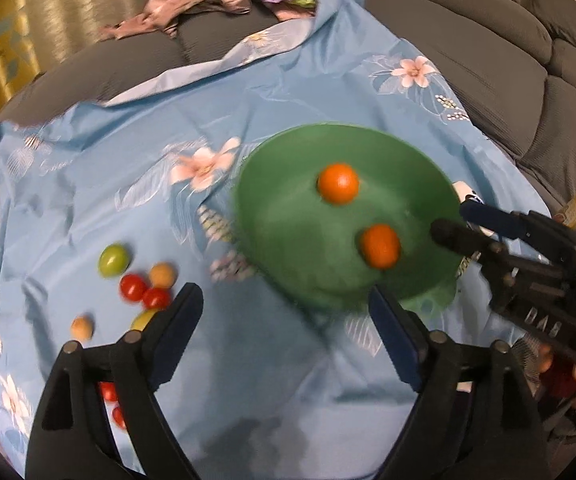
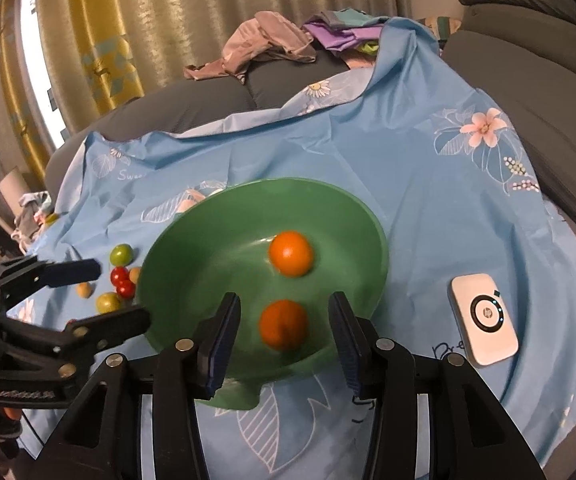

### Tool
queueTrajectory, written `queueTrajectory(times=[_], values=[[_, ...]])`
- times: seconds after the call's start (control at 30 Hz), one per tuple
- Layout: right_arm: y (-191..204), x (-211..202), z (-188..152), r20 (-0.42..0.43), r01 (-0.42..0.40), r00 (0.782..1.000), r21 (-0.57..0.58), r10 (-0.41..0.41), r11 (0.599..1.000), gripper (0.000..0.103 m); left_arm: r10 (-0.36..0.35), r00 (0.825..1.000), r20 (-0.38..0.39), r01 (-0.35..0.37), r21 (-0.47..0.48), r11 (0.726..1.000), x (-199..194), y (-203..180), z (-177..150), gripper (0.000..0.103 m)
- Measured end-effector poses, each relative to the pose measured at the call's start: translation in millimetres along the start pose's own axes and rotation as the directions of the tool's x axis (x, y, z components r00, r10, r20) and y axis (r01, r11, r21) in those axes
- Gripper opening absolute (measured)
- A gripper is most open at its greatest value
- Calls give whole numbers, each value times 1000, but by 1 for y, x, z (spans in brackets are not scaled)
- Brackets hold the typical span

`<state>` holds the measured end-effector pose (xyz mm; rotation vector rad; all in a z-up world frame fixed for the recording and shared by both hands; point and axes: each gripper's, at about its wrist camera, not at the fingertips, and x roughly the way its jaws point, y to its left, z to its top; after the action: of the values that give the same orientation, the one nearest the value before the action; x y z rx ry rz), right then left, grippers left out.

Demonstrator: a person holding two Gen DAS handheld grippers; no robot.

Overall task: Organize fruits
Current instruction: 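Open both tools to drop the orange and mandarin into the green bowl, then move both tools back toward the remaining fruits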

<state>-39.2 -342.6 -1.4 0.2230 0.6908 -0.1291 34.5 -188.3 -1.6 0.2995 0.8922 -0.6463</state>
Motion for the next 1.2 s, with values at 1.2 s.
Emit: queueTrajectory(times=[1.2], values=[[145,-2,-34,-167,-271,958,-247,235,930,49,-103,987,123,143,-391,909,-97,124,-150,102]])
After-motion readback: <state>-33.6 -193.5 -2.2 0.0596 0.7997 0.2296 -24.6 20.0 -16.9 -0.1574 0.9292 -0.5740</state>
